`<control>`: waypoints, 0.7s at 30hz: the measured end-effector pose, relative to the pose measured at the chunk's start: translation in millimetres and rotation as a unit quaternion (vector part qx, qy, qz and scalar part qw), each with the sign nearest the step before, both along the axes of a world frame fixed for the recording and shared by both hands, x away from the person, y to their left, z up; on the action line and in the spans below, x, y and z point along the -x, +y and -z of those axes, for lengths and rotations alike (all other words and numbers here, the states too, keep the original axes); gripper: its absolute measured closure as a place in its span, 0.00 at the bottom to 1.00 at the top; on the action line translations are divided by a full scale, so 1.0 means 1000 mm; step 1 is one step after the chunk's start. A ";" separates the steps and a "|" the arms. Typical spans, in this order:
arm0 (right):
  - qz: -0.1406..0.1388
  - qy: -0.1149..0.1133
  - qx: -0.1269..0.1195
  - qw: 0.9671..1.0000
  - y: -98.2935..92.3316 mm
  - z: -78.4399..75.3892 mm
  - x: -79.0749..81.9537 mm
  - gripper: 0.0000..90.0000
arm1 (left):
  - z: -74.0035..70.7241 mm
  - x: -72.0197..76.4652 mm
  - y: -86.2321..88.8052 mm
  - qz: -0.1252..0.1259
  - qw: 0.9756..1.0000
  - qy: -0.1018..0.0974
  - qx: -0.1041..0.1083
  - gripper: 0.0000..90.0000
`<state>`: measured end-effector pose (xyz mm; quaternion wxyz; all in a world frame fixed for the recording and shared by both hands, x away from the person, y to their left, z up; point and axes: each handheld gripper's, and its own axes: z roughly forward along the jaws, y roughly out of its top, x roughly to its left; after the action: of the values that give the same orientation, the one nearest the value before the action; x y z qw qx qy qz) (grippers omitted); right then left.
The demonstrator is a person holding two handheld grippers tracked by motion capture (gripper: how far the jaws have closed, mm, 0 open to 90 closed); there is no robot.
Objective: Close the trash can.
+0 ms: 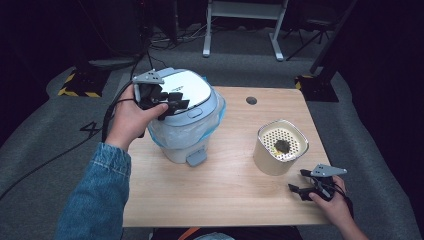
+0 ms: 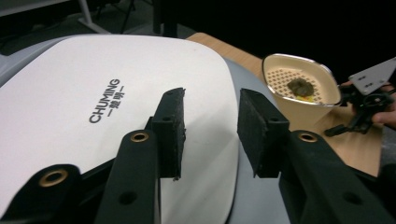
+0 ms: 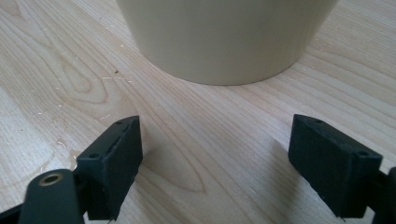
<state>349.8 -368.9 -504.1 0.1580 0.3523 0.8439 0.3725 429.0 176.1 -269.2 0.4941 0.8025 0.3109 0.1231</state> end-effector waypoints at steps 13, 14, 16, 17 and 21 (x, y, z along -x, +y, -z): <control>0.000 0.000 0.000 1.000 0.000 0.000 0.000 0.20 | 0.004 -0.008 -0.009 -0.029 0.999 -0.021 -0.021 0.98; -0.001 0.000 0.000 1.000 0.000 0.000 0.000 0.20 | 0.005 -0.008 -0.009 -0.029 0.999 -0.022 -0.020 0.98; -0.001 0.000 0.000 1.000 0.000 0.000 0.000 0.20 | 0.005 -0.007 -0.010 -0.033 0.999 -0.027 -0.022 0.99; -0.001 0.000 0.000 1.000 0.000 0.000 0.000 0.20 | 0.005 -0.006 -0.010 -0.033 0.999 -0.029 -0.026 0.99; -0.001 0.000 0.000 1.000 0.000 0.000 0.000 0.20 | 0.003 -0.006 -0.012 -0.037 0.998 -0.027 -0.036 1.00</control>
<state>349.6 -368.8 -504.1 0.1573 0.3518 0.8442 0.3727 435.0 163.7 -272.5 0.4684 0.8039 0.3223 0.1743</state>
